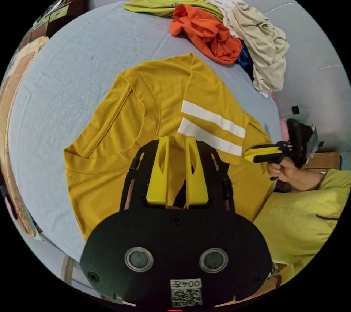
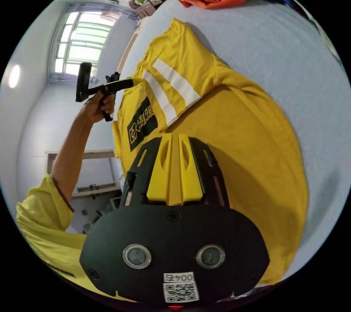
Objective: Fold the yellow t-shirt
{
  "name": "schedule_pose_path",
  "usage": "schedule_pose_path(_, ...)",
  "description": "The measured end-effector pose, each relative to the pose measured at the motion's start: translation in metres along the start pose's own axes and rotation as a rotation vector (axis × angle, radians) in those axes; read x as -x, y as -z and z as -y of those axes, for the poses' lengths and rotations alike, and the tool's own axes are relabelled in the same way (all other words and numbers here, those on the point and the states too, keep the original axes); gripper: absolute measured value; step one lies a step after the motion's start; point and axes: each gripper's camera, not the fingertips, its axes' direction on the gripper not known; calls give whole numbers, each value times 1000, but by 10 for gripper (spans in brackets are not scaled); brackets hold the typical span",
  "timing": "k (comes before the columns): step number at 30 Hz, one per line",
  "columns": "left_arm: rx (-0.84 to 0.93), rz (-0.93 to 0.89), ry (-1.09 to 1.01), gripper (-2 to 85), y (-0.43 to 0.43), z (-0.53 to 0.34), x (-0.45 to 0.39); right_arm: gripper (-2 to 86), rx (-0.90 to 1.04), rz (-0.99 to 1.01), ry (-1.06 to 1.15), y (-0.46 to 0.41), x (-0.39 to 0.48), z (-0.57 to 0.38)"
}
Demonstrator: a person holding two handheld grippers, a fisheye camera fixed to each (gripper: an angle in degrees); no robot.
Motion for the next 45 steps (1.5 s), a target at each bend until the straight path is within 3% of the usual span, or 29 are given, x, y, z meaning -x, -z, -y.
schedule_pose_path(4,-88,38,-14,79,12,5,1,65,-116,-291,261,9,31,-11)
schedule_pose_path(11,-130,14,-74,80,-4,53,-20,114,-40,-569,512,-31,65,-2)
schedule_pose_path(24,-136,-12,-75,87,-46,125,-39,82,89,-572,661,-86,99,2)
schedule_pose_path(29,-90,-19,-92,33,-66,133,-45,35,90,-575,638,-89,103,8)
schedule_pose_path(33,-178,18,-63,11,-66,133,-48,28,30,-562,568,-75,95,17)
schedule_pose_path(38,-178,-14,19,4,-76,131,-41,44,48,-370,435,-63,70,29)
schedule_pose_path(45,-290,43,37,2,-48,94,-55,81,-35,-385,413,-28,82,23)
